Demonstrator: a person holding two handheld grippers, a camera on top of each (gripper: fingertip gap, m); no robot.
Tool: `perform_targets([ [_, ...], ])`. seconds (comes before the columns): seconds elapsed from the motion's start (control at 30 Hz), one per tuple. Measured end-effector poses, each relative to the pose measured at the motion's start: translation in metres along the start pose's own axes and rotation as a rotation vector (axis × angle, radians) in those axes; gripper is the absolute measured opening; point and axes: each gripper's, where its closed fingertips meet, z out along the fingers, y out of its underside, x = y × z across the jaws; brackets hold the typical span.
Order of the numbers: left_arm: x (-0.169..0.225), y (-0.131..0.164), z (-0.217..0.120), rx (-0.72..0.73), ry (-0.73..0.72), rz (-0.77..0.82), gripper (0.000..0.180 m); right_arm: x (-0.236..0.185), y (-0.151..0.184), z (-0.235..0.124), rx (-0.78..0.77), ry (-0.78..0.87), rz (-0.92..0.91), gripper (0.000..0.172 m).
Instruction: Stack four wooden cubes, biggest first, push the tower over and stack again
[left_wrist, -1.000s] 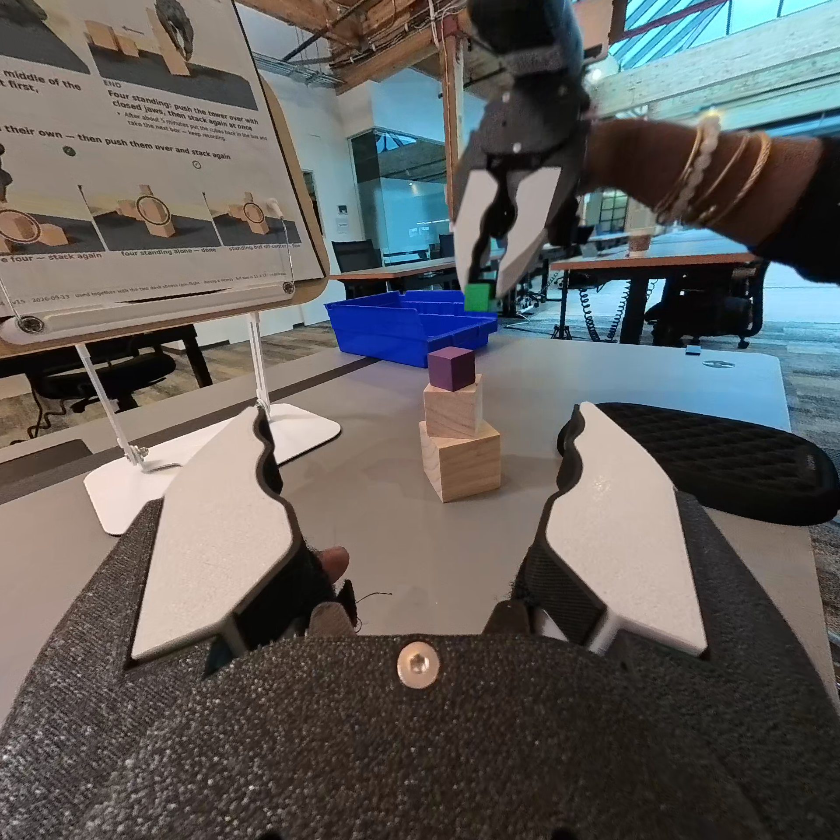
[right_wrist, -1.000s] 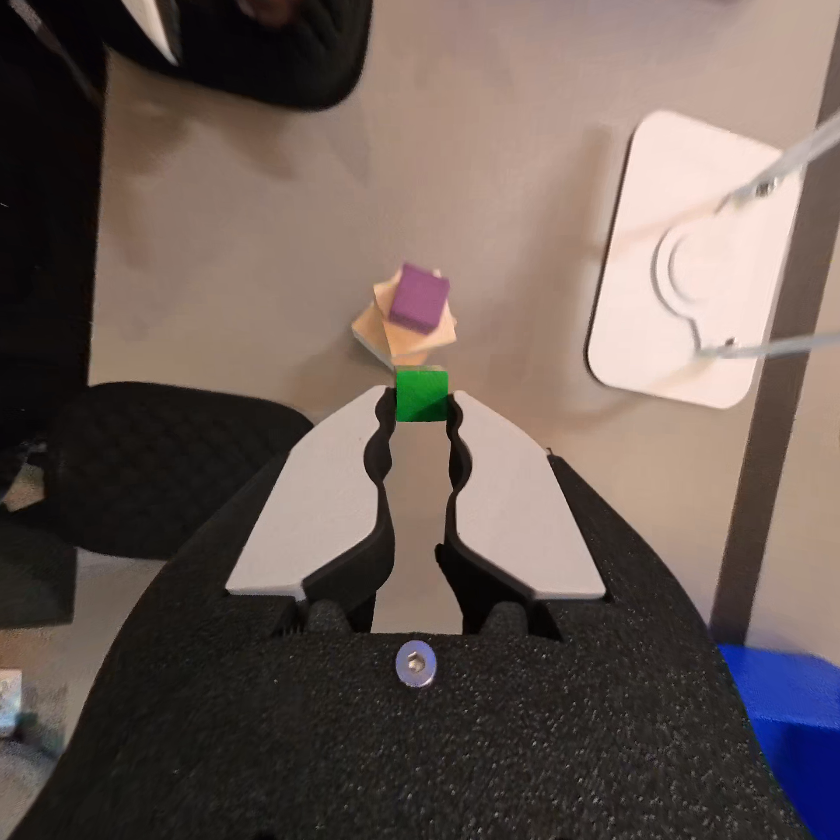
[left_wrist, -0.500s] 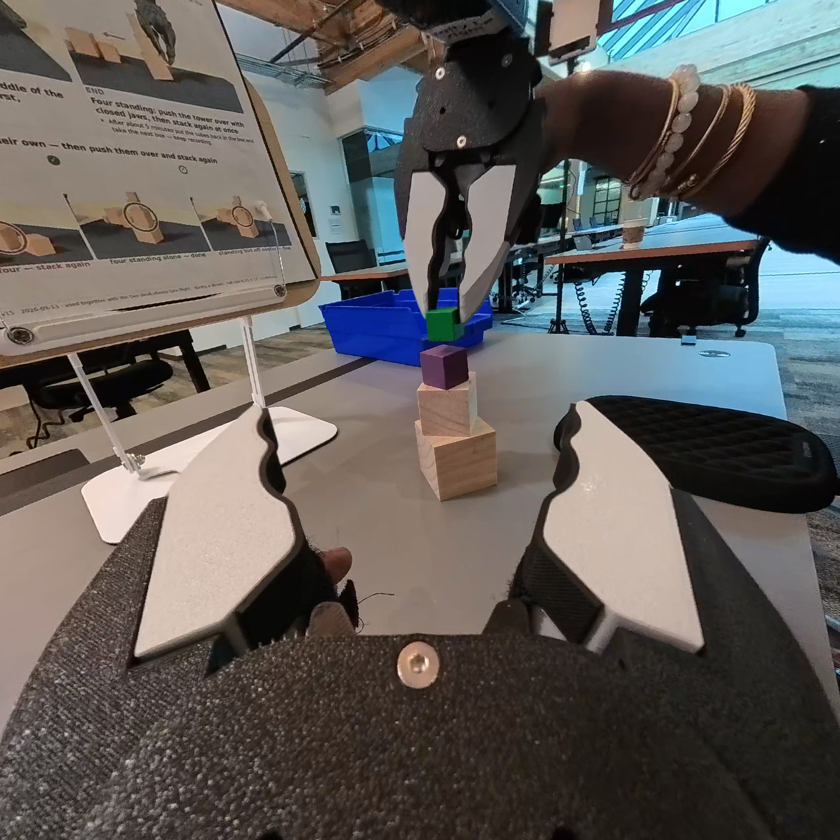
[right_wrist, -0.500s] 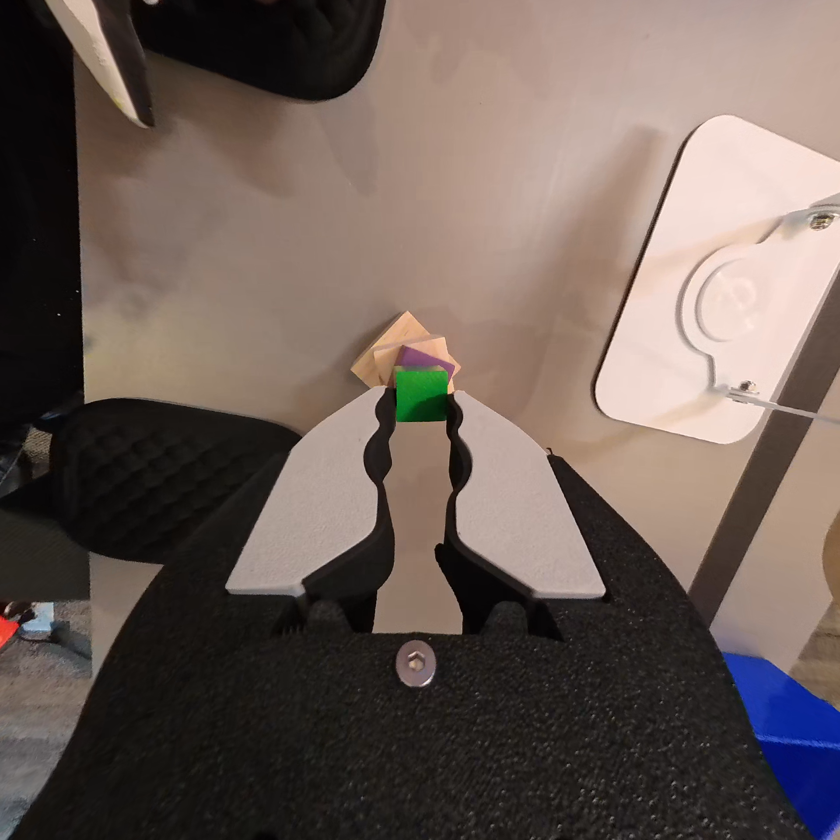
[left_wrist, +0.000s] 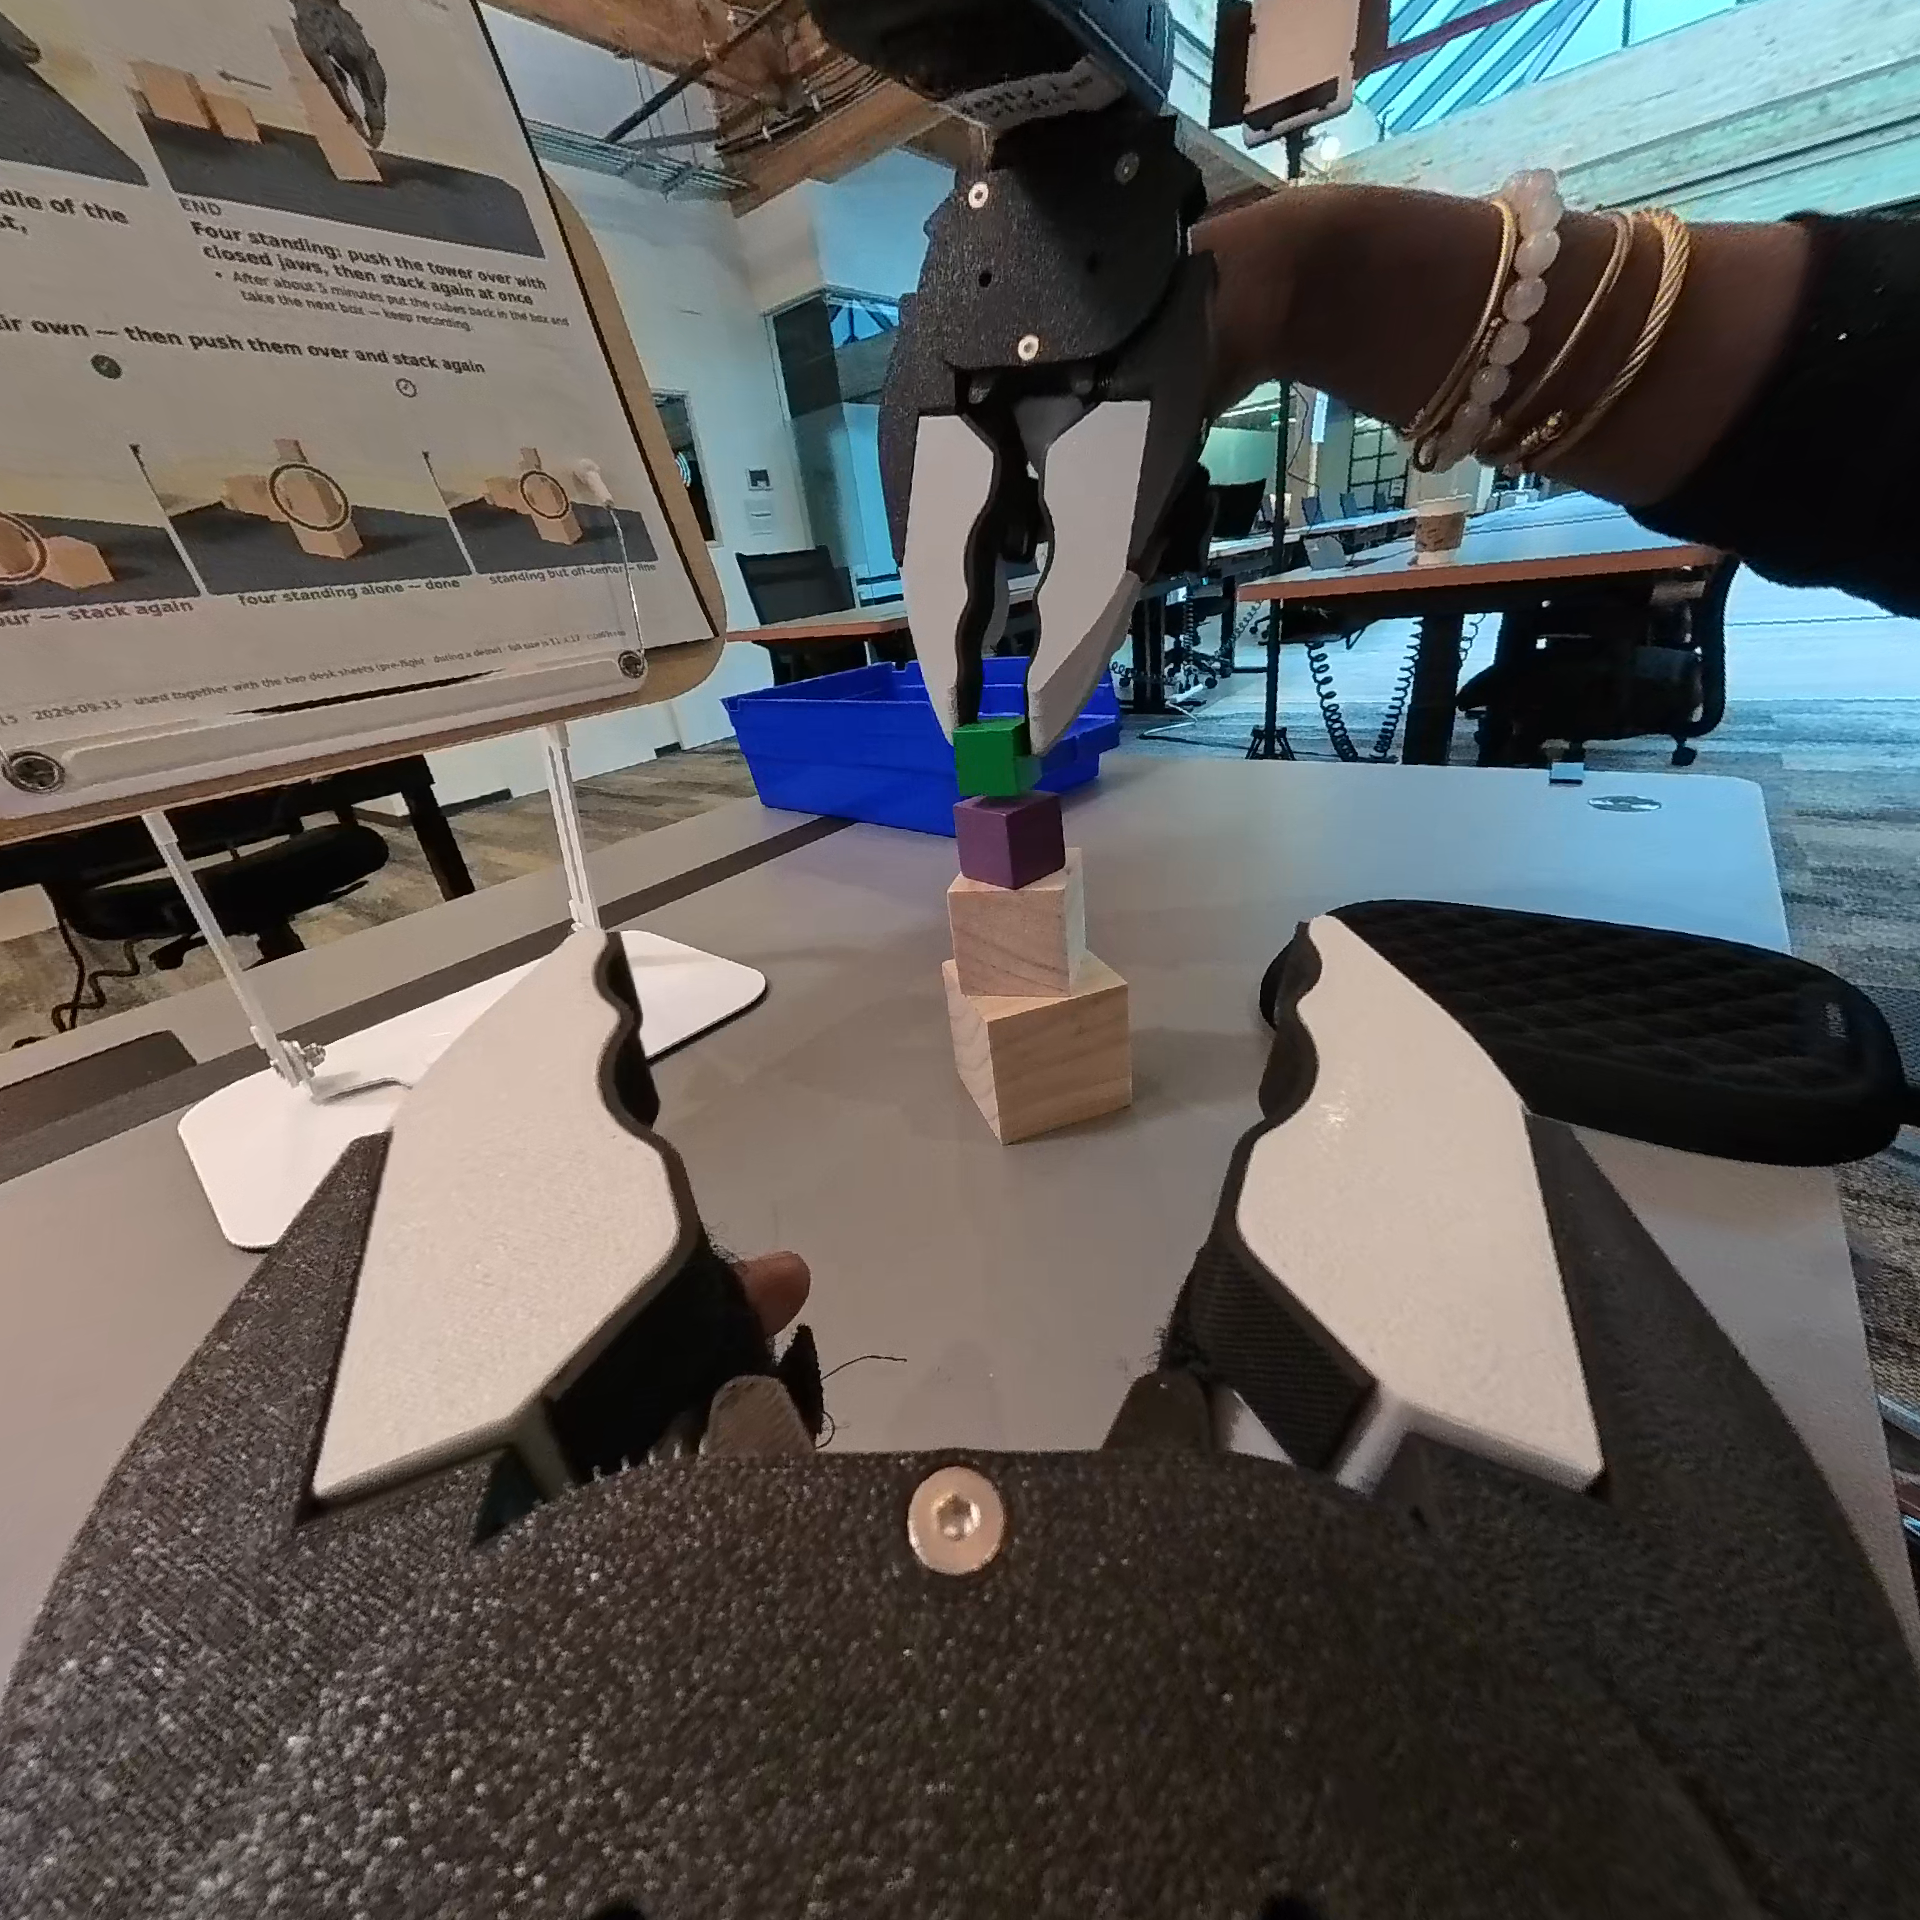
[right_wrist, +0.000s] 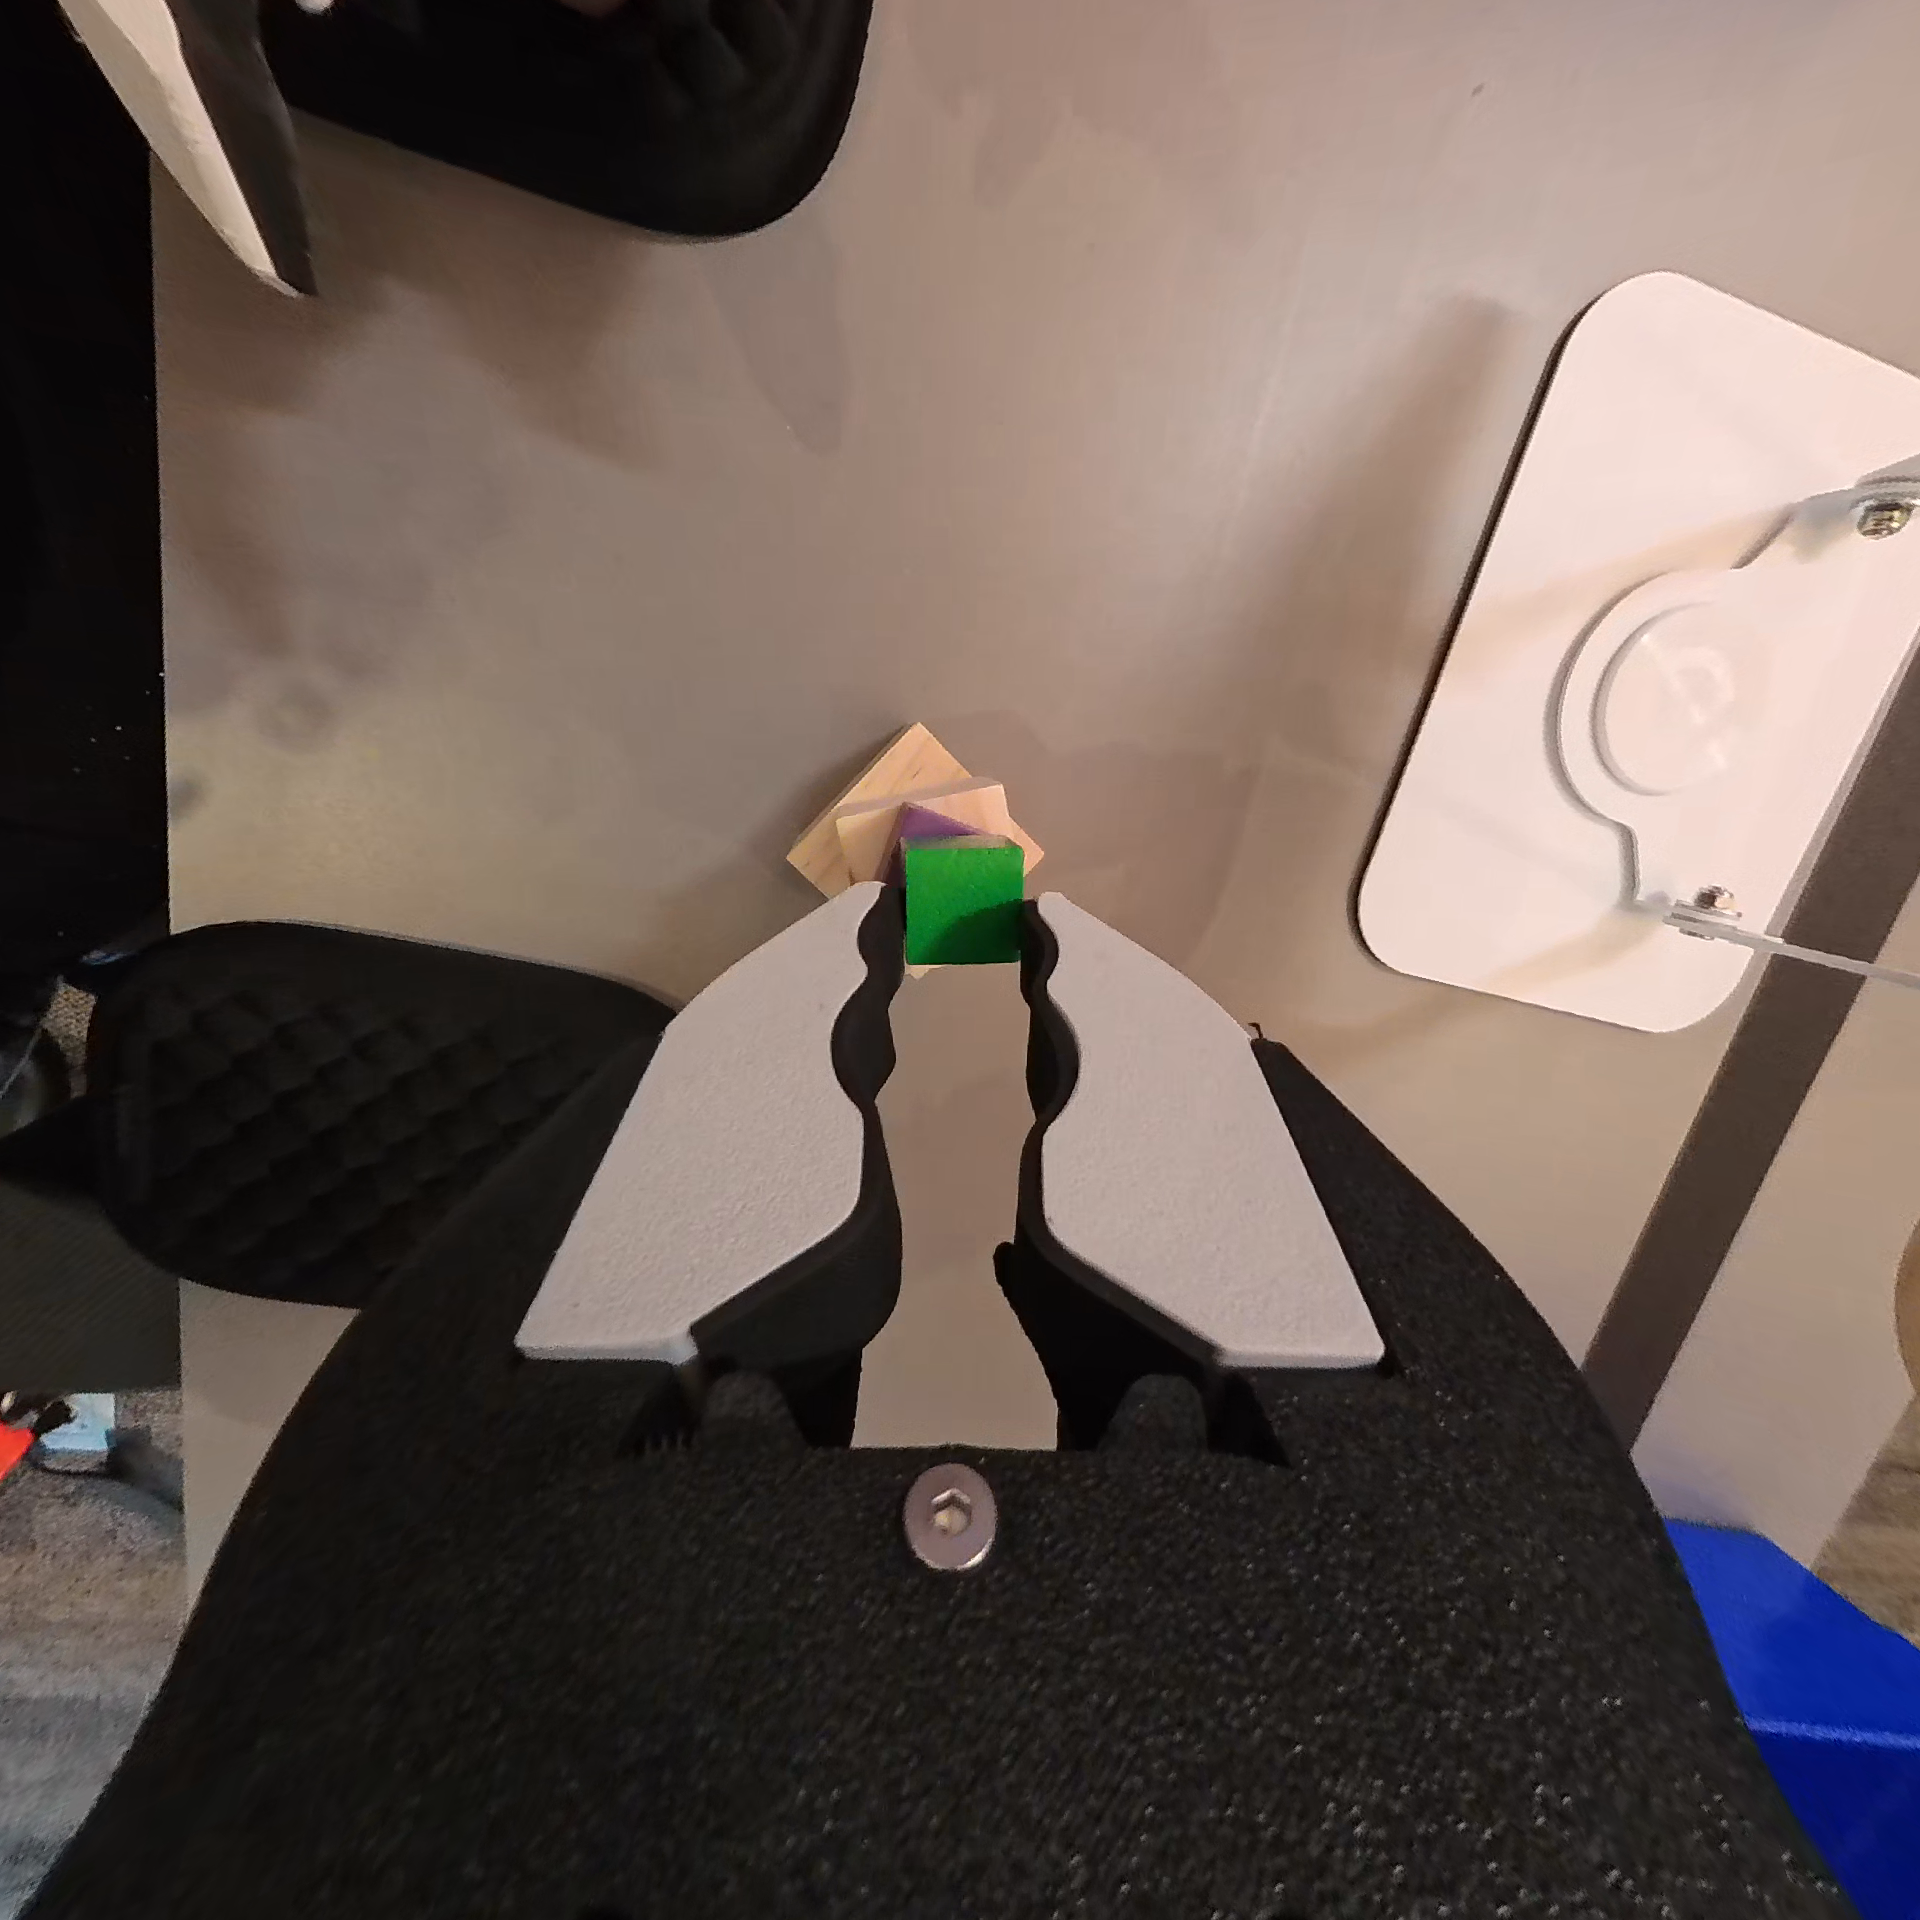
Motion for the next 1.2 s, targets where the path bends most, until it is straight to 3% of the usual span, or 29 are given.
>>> perform_targets([
  [0.77, 0.001, 0.0, 0.0, -0.001, 0.006, 0.009, 0.114, 0.0, 0.0, 0.003, 0.032, -0.009, 0.008, 0.023],
  [1.0, 0.001, 0.0, -0.001, 0.001, 0.006, 0.008, 0.113, 0.002, -0.009, -0.007, 0.132, 0.016, 0.046, 0.048],
  [1.1, 0.001, 0.0, -0.001, 0.003, 0.007, 0.006, 0.114, 0.001, -0.019, -0.022, 0.297, 0.043, 0.097, 0.065],
  [1.2, 0.001, 0.0, -0.001, 0.001, 0.008, 0.0, 0.115, 0.001, -0.026, -0.041, 0.518, 0.109, 0.17, 0.097],
])
